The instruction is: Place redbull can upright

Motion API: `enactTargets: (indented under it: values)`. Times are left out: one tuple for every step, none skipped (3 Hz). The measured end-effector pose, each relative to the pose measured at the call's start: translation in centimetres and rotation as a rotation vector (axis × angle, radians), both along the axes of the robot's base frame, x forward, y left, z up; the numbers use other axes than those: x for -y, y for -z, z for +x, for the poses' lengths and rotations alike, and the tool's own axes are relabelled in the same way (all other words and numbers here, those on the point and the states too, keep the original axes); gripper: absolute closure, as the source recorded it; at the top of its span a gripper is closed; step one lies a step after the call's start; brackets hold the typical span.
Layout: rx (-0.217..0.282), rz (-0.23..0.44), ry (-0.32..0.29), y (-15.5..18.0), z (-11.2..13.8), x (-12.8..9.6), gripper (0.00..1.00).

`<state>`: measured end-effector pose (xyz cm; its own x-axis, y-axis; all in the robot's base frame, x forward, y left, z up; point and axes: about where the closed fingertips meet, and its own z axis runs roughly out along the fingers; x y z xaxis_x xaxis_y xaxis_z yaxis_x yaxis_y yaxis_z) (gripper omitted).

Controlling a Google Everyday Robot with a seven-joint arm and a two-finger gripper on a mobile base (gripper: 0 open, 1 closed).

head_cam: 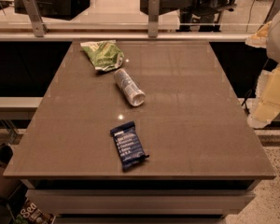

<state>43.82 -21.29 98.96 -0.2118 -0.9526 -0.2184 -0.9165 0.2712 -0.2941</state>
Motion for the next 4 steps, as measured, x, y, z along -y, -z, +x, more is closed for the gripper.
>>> enactTargets:
  values:
    - [0.0,0.0,0.0,0.0,0.0,0.0,0.0]
    - [0.01,0.02,0.004,-0.4,0.5,0.0,0.0]
    - [-0.017,0.097,0.036,-0.5,2.0,-0.3,0.0]
    - [-0.092,0.131,0.111,0.7,4.4,-1.4,0.0]
